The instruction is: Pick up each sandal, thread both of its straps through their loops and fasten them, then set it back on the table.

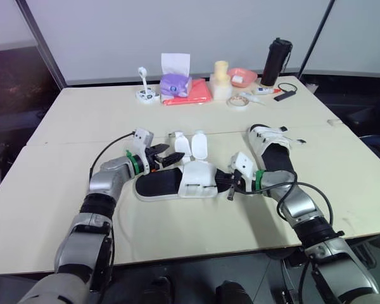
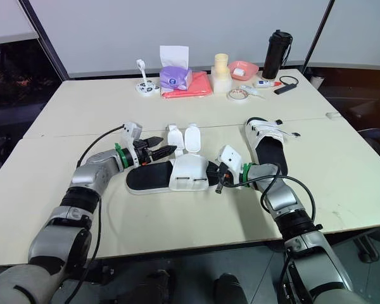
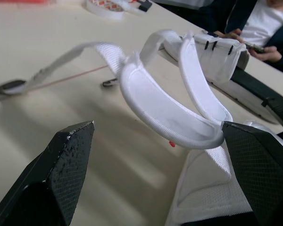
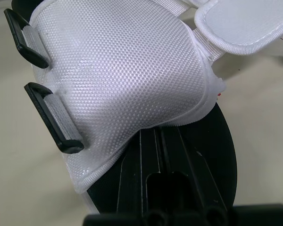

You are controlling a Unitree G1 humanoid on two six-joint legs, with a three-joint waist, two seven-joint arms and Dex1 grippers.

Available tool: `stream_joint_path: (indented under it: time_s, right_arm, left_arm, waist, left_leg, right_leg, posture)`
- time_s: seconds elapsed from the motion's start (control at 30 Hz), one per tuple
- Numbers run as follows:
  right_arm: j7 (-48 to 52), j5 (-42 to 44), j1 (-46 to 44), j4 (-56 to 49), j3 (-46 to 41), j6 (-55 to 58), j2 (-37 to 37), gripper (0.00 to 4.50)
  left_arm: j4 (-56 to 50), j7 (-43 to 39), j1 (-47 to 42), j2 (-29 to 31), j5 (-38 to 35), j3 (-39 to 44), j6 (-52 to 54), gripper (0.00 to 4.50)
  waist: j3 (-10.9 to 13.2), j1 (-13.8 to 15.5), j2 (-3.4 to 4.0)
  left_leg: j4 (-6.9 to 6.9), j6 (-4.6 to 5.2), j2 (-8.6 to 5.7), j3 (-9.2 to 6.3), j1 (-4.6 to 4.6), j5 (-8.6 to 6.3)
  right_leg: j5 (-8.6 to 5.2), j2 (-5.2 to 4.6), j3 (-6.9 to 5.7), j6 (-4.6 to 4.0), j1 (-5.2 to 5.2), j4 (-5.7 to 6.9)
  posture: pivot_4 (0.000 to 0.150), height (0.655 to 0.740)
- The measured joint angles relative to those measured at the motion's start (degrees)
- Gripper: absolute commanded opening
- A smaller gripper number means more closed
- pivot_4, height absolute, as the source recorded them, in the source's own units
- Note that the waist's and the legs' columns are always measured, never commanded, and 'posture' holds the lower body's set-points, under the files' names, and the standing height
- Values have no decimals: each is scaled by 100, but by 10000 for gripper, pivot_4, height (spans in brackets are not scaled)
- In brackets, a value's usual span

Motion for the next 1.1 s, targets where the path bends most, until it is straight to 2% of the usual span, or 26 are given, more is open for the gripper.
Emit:
stream_joint_path:
  time_s: [0.27, 0.47, 0.73, 1.1]
  right_arm:
    - [6, -115, 23, -152, 2, 108, 1, 224]
    - [-17, -184, 99, -297, -7, 163, 1, 224]
    - [-87, -228, 145, -467, -19, 324, 0, 224]
    - [-133, -284, 190, -562, -44, 365, -6, 224]
  left_arm:
    - [1660, -54, -1134, -389, -571, 935, 1118, 45000]
    - [2579, 89, -1792, -619, -1005, 1807, 1477, 45000]
    - [2992, 527, -2273, -749, -1344, 2611, 1434, 45000]
    - [3020, 403, -2540, -741, -1348, 2854, 1468, 45000]
  waist:
    - [0, -6, -1]
    - [0, -12, -1]
    - [1, -7, -2]
    - [1, -4, -2]
  left_leg:
    - [-1, 0, -1, 0, 5, 0]
    - [-2, -1, -1, 0, 5, 0]
    - [-4, -2, -1, 1, 5, -1]
    - [-4, -2, -1, 2, 4, -1]
  right_leg:
    - [-1, 0, -2, 2, 4, 0]
    - [-2, 0, -1, 3, 4, -1]
    - [-2, 0, -1, 3, 3, -1]
    - [-2, 0, -1, 3, 3, -2]
  posture:
    - [1500, 7400]
    - [1500, 7400]
    - [1500, 7400]
    - [1500, 7400]
